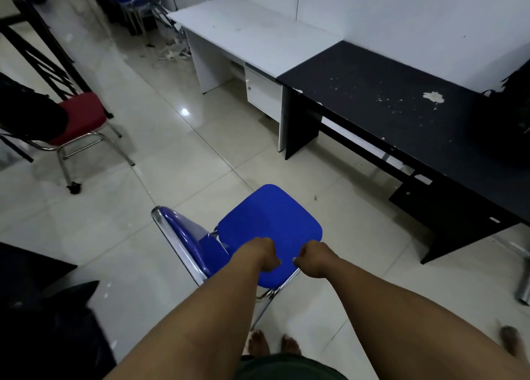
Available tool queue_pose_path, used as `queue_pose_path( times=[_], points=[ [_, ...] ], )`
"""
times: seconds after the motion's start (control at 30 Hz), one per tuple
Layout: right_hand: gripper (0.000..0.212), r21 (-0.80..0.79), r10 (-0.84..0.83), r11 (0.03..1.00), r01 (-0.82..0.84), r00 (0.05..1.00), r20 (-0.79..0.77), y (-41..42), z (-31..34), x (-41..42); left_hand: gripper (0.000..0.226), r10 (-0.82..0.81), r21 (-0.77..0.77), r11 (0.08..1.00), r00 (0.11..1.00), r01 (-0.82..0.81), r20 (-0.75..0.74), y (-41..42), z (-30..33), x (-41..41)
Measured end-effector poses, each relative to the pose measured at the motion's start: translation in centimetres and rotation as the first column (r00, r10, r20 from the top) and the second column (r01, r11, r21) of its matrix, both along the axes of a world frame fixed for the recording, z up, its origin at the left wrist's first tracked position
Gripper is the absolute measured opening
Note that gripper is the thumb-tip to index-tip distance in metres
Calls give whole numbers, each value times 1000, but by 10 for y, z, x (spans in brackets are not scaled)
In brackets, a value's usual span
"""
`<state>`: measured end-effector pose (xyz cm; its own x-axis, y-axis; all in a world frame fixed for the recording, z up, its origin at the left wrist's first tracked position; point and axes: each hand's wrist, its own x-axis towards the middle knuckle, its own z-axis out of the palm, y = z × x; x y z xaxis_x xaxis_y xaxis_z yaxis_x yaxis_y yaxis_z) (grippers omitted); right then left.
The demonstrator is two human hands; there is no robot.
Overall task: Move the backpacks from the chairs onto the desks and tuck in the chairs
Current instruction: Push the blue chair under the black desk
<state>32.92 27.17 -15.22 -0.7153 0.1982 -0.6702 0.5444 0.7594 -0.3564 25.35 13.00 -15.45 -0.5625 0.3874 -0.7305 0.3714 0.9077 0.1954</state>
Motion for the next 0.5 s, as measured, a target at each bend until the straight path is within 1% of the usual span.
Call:
queue_pose_path(
  times=[0.17,0.27,0.43,0.5],
  points=[
    [21,21,20,1000,-20,1000,-12,-18,3,-13,37,38,64,997,999,-37,-15,-16,8,-7],
    [22,16,4,1000,-4,1000,0,-33,-2,-19,38,53,68,996,999,-52,-8,-28,9,-10],
    [21,25,-22,999,21,1000,10,-65,-11,-30,39,13,78,997,1000,-12,-5,-57,5,-20],
    [19,20,-56,998,56,998,10,-83,-15,-38,41,-18,65,998,1000,18,-1,-73,4,-32]
  ],
)
